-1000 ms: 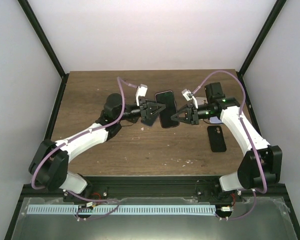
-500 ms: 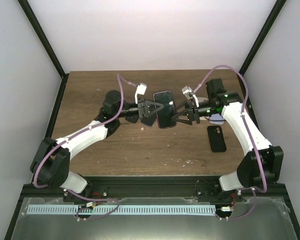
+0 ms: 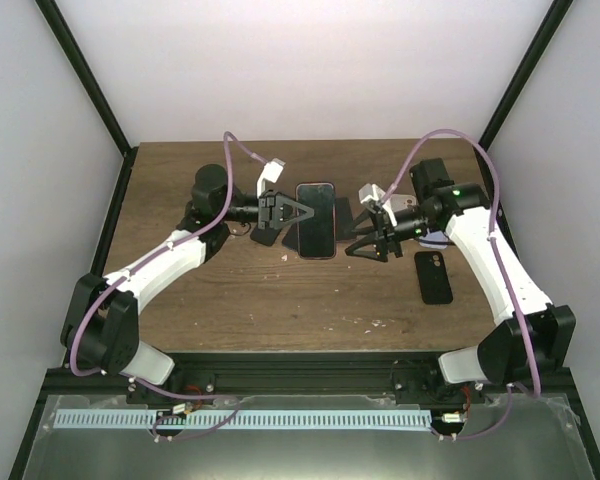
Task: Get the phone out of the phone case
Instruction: Remove the phone case from the phone.
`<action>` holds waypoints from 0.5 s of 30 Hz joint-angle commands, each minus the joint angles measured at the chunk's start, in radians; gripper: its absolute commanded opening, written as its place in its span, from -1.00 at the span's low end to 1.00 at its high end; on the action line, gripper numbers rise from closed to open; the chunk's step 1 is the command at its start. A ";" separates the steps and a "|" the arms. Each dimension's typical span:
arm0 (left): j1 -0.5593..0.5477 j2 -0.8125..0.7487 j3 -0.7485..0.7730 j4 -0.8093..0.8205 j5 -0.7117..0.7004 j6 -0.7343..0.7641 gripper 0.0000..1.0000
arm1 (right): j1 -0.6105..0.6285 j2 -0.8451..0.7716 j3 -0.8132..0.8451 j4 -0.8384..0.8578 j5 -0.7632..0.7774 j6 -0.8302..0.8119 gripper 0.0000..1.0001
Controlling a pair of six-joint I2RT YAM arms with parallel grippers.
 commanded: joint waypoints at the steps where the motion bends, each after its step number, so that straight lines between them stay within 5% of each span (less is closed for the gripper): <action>1: 0.000 -0.020 0.027 0.093 0.101 -0.016 -1.00 | 0.071 -0.038 -0.020 0.041 0.072 0.054 0.24; 15: -0.003 -0.023 0.005 0.208 0.129 -0.103 -1.00 | 0.174 -0.074 -0.026 0.126 0.125 0.120 0.00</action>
